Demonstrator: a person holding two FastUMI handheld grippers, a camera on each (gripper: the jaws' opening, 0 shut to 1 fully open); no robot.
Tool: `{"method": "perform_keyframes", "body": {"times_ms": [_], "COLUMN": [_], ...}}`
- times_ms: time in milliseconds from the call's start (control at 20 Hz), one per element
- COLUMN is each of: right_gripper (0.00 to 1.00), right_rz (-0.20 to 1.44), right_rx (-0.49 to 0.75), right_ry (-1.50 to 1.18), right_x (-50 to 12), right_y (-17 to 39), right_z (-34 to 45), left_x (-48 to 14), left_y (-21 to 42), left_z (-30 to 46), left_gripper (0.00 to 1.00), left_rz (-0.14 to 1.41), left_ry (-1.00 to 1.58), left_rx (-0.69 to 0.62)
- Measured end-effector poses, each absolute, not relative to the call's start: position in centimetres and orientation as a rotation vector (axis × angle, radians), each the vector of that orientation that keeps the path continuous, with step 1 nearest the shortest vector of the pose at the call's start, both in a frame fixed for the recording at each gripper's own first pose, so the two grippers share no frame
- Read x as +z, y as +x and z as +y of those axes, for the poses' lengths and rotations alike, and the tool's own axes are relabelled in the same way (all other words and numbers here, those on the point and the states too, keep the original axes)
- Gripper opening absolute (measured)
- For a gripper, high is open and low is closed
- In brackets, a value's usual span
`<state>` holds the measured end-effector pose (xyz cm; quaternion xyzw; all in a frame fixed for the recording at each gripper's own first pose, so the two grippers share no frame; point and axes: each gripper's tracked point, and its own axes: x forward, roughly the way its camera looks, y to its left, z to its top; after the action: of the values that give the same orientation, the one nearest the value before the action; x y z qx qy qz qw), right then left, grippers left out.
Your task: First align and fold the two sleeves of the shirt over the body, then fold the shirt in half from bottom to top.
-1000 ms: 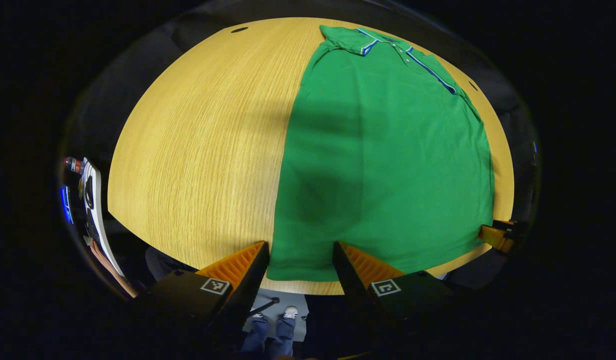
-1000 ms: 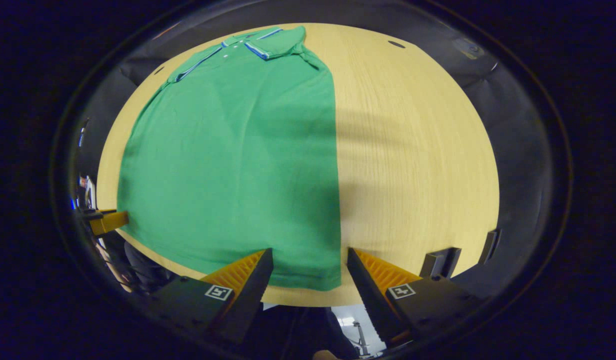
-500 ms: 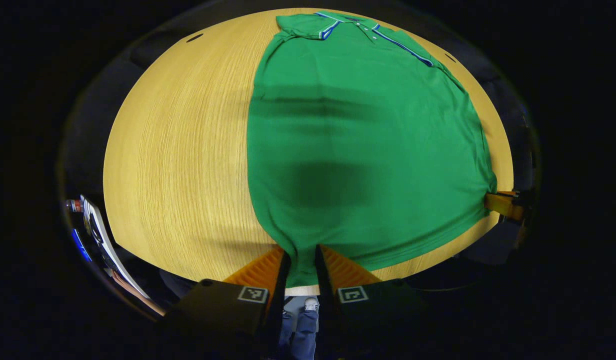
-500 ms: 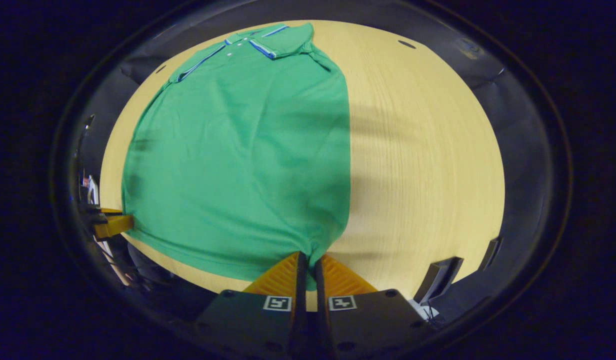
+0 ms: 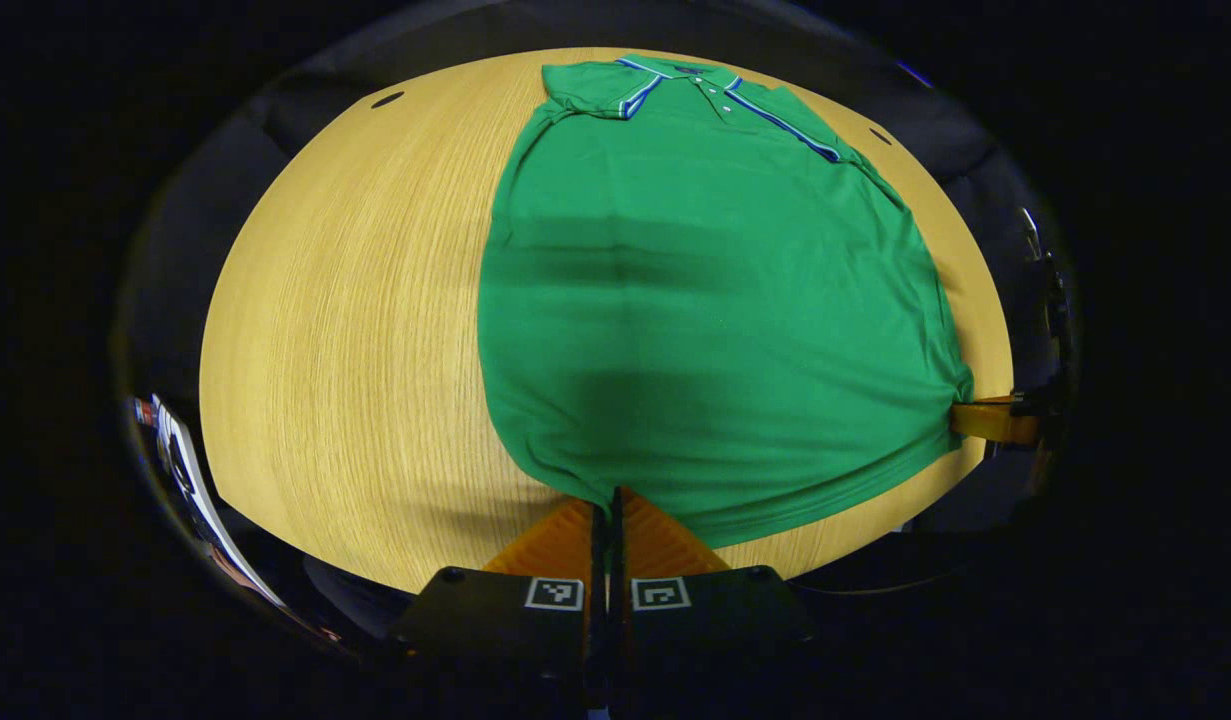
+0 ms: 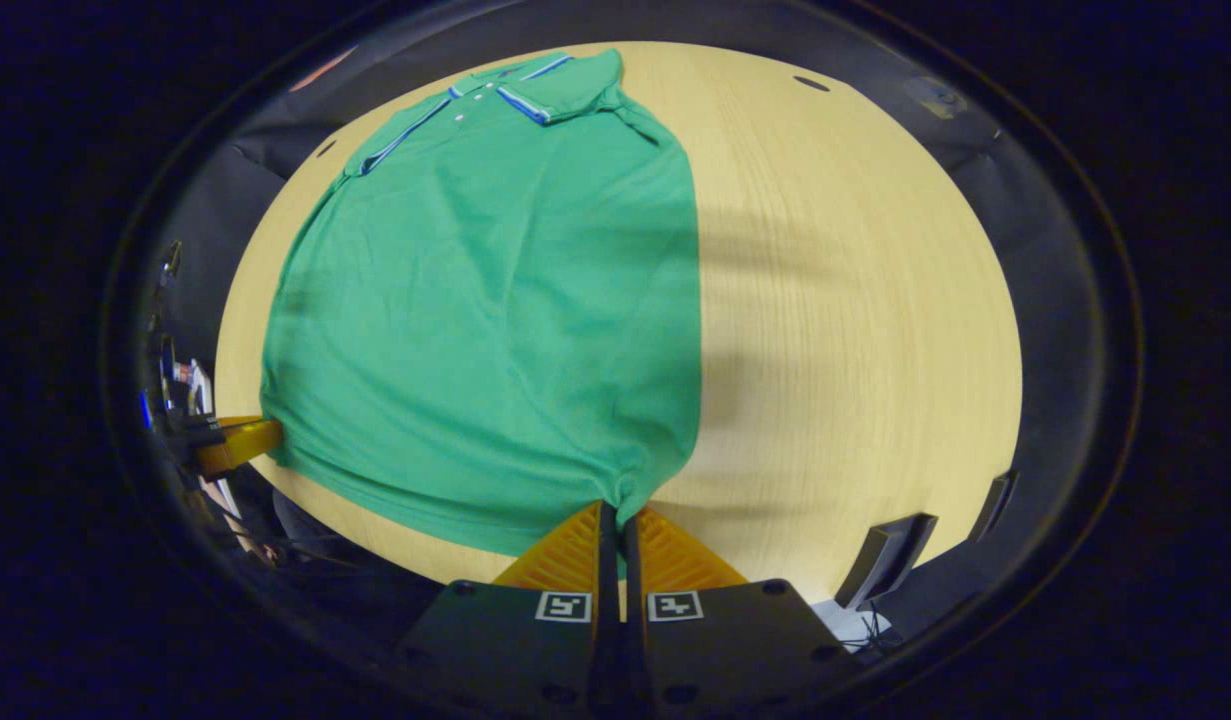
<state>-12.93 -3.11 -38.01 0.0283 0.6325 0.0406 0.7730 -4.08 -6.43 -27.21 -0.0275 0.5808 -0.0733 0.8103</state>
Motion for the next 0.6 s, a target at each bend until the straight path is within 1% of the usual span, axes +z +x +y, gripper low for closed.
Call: {"method": "perform_keyframes", "body": {"times_ms": [150,300,550,600], "right_gripper": [0.06,0.06,0.06,0.09], "right_rz": [1.289,1.214,1.119,1.102], "right_rx": [0.092,0.103,0.117,0.121], "right_ry": [0.080,0.074,0.082,0.091], "right_x": [-35.4,-32.2,-26.7,-25.5], "right_y": [-11.8,-10.7,-8.5,-7.7], "right_z": [-3.2,-3.3,-2.5,-2.1], "left_x": [-22.9,-17.0,-5.2,-2.6], "left_y": [-1.9,1.6,9.9,12.0], "left_z": [-7.7,-9.0,-10.5,-10.7], "left_gripper": [0.04,0.04,0.04,0.04], "left_rz": [1.201,1.119,0.978,0.946], "left_ry": [-0.067,-0.062,-0.046,-0.044], "left_rx": [-0.167,-0.177,-0.169,-0.166]}}
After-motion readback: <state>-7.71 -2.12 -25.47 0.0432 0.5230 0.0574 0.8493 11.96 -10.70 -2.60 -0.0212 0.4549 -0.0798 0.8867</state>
